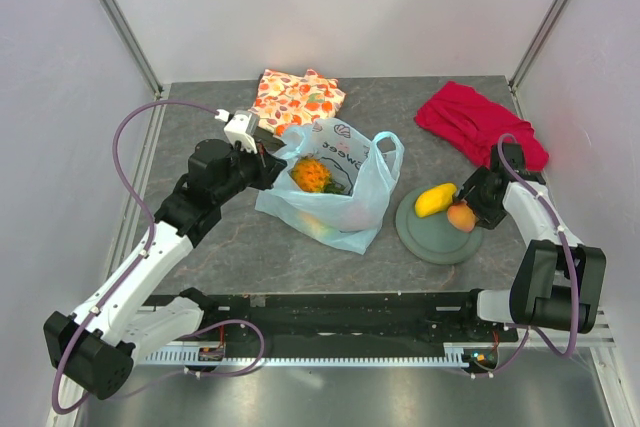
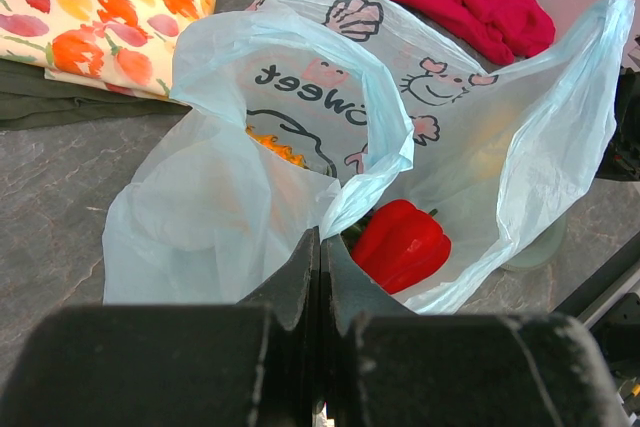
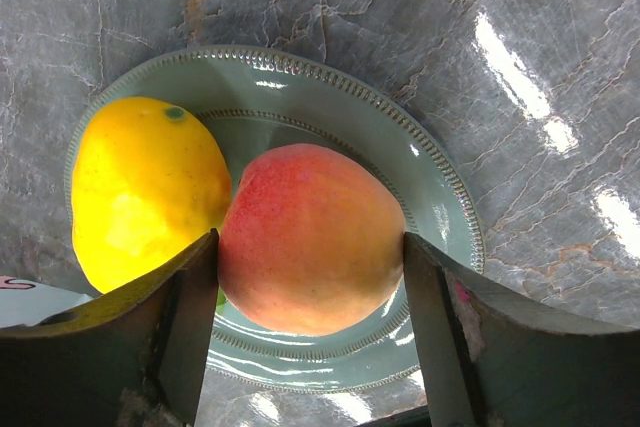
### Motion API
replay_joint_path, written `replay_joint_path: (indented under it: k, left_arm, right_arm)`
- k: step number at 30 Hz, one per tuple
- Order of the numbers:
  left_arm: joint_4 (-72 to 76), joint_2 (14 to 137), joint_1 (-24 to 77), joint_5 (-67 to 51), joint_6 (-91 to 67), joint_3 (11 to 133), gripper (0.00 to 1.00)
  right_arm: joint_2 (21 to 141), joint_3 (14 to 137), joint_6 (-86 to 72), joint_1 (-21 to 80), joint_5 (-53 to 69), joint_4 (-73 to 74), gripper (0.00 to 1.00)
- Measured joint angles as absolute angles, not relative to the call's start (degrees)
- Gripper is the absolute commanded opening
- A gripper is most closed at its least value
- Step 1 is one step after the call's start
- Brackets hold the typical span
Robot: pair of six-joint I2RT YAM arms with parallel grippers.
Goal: Place the fruits into the plastic bag
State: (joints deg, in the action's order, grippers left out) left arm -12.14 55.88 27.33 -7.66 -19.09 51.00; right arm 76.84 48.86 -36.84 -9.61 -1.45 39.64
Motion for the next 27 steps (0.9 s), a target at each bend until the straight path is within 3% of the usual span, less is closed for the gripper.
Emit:
replay_joint_path:
  k: [8, 14, 23, 27]
  left_arm:
    - [-12.1, 55.9, 27.0, -7.7, -19.0, 51.0, 0.01]
    - [-12.1, 55.9, 27.0, -7.7, -19.0, 51.0, 0.02]
    - [-12.1, 55.9, 27.0, -7.7, -19.0, 51.0, 0.02]
    - [-12.1, 55.9, 27.0, -7.9, -19.0, 51.0, 0.01]
  right_arm:
    - [76.8, 48.8, -37.3, -9.6, -1.5, 39.6, 0.46]
    - [76.4, 48.8, -37.2, -9.6, -1.9, 40.3, 0.36]
    - [70.0, 49.7, -37.3, -9.6, -5.7, 43.7, 0.31]
    - [66.9, 52.0, -37.3, -9.6, -6.3, 44.2, 0.35]
